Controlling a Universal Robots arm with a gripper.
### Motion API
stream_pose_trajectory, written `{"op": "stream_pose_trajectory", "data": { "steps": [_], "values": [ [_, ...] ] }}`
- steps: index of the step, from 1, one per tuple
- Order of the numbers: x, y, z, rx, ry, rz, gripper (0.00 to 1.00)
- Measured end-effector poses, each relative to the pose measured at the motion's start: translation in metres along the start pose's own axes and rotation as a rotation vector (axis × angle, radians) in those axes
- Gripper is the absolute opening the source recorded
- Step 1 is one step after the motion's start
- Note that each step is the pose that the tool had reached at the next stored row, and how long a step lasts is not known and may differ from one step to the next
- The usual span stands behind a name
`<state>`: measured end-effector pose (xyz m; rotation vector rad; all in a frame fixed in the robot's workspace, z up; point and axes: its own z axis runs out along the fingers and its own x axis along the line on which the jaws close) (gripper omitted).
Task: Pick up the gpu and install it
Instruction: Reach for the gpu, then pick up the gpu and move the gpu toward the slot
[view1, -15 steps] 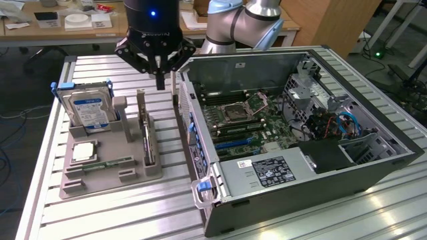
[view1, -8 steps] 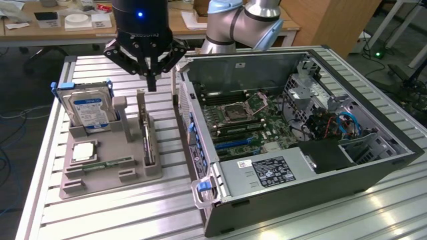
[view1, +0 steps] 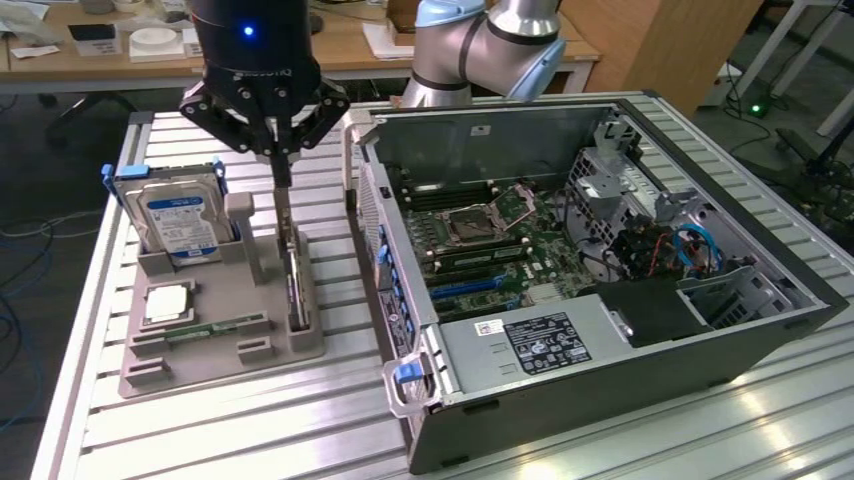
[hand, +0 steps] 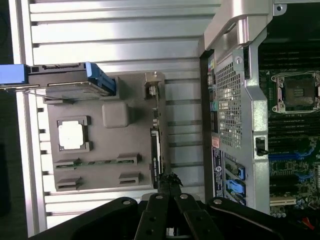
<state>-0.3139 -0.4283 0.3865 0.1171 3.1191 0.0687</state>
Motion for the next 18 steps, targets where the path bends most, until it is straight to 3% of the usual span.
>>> {"op": "stream_pose_trajectory", "data": {
  "steps": [5, 18],
  "values": [
    [0.0054, -0.0010, 0.0000, 0.0001, 0.0006, 0.000, 0.10],
    [0.0057, -0.0011, -0.0001, 0.0000, 0.0006, 0.000, 0.10]
  ]
}}
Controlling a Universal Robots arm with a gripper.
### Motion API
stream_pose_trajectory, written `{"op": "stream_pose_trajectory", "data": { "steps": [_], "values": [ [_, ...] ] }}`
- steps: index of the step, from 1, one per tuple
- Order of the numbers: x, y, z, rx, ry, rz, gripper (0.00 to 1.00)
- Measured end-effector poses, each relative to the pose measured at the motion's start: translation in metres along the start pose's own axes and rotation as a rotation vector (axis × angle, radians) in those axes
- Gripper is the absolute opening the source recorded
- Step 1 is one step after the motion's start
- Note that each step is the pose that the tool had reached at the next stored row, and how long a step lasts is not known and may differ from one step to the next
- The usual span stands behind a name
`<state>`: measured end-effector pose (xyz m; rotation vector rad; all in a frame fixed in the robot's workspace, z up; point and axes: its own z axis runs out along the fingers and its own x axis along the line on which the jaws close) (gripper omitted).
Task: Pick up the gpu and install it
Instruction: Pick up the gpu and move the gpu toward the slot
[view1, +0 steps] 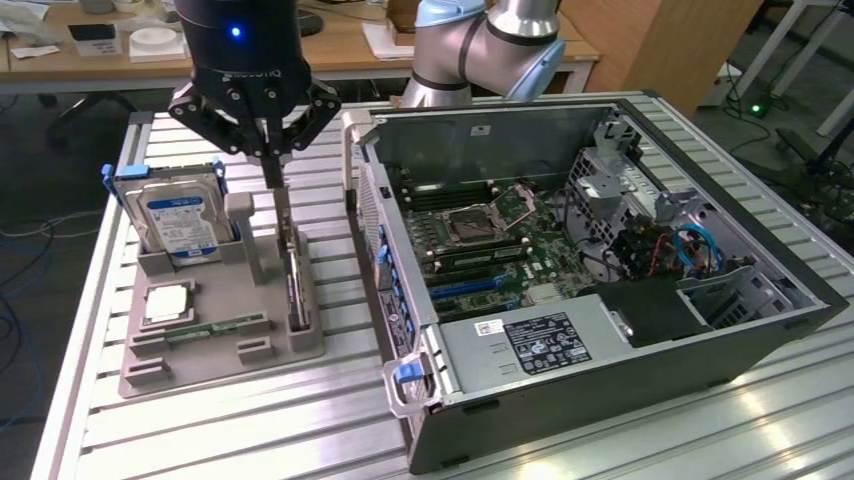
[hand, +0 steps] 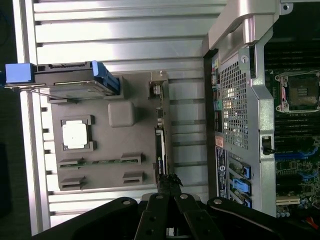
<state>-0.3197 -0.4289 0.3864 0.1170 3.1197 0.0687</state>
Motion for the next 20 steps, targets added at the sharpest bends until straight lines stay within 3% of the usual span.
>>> {"op": "stream_pose_trajectory", "data": {
  "steps": [4, 7, 8, 10, 12, 15, 16, 17, 20],
  "values": [
    [0.0000, 0.0000, 0.0000, 0.0000, 0.0000, 0.000, 0.17],
    [0.0000, 0.0000, 0.0000, 0.0000, 0.0000, 0.000, 0.35],
    [0.0000, -0.0001, 0.0000, 0.0001, 0.0000, 0.000, 0.35],
    [0.0000, -0.0001, 0.0000, 0.0000, 0.0000, 0.000, 0.47],
    [0.0000, -0.0001, 0.0000, 0.0000, 0.0000, 0.000, 0.47],
    [0.0001, -0.0001, 0.0000, 0.0000, 0.0000, 0.000, 0.64],
    [0.0001, -0.0001, 0.0000, 0.0000, 0.0000, 0.000, 0.64],
    [0.0001, -0.0001, 0.0000, 0.0000, 0.0000, 0.000, 0.71],
    [0.0001, -0.0002, 0.0016, -0.0002, 0.0006, -0.013, 0.71]
  ]
}}
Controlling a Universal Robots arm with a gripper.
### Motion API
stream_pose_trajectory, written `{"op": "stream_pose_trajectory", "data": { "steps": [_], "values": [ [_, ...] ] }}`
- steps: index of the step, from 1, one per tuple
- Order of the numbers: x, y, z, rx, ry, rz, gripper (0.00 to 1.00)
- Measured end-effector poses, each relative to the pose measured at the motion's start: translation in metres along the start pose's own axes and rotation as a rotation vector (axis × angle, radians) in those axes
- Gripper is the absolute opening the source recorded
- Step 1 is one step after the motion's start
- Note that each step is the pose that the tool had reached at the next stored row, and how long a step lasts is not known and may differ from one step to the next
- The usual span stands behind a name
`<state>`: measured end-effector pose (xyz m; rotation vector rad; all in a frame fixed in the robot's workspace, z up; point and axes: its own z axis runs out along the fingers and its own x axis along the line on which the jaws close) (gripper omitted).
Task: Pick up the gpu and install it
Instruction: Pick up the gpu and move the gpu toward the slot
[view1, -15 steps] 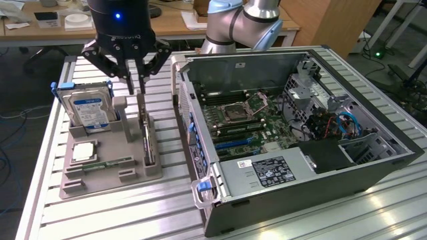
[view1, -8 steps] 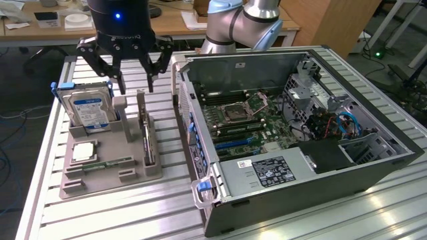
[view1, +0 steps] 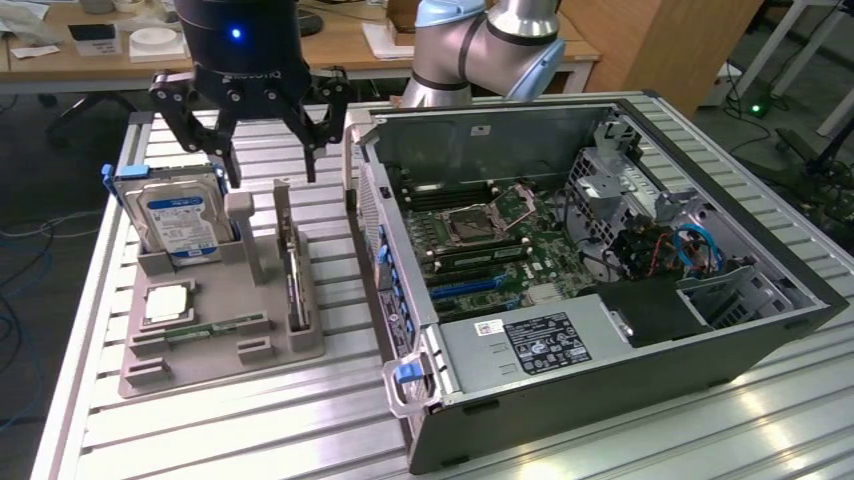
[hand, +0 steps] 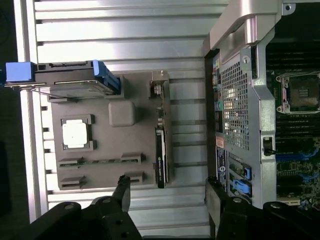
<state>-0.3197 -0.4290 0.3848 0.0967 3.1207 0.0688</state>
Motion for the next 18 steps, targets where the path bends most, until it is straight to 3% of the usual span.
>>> {"op": "stream_pose_trajectory", "data": {
  "steps": [9, 18],
  "values": [
    [0.000, -0.0004, 0.0157, -0.0007, 0.0031, -0.044, 0.71],
    [0.000, -0.0009, 0.0285, -0.0013, 0.0034, -0.054, 0.71]
  ]
}}
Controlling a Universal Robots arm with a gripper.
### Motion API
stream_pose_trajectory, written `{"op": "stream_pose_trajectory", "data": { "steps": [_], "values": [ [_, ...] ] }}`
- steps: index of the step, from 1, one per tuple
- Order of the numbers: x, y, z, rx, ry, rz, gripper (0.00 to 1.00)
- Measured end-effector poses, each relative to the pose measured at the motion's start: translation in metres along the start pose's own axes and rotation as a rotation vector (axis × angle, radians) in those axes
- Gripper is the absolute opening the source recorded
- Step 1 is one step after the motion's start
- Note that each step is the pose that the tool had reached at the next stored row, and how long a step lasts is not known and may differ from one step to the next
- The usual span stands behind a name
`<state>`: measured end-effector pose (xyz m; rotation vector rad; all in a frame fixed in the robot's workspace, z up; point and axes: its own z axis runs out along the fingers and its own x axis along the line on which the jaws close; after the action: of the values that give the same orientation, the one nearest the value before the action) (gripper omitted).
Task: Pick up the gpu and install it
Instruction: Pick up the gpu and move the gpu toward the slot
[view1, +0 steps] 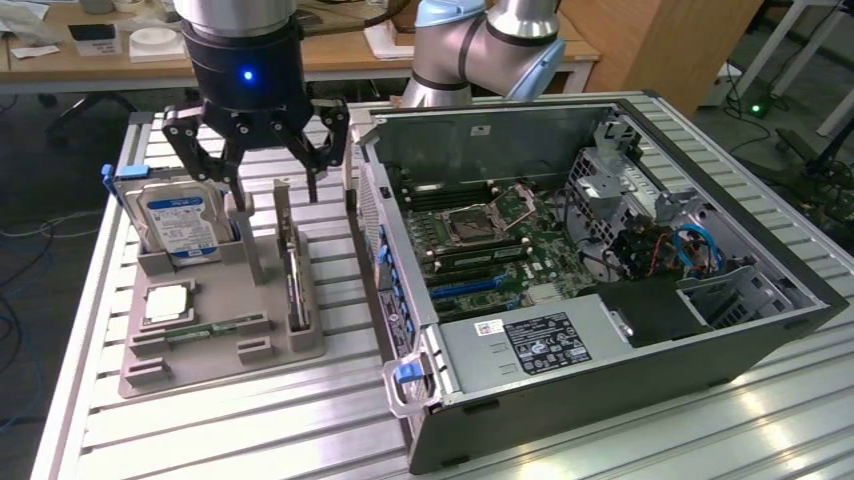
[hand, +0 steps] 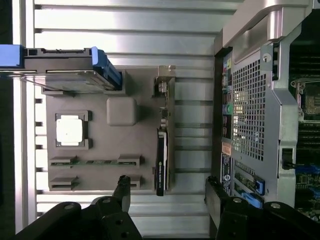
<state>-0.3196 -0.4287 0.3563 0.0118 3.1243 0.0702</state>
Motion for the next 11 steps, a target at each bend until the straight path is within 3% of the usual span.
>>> {"op": "stream_pose_trajectory", "data": {
  "steps": [11],
  "values": [
    [0.000, -0.0007, 0.0155, -0.0006, 0.0005, -0.010, 0.71]
  ]
}}
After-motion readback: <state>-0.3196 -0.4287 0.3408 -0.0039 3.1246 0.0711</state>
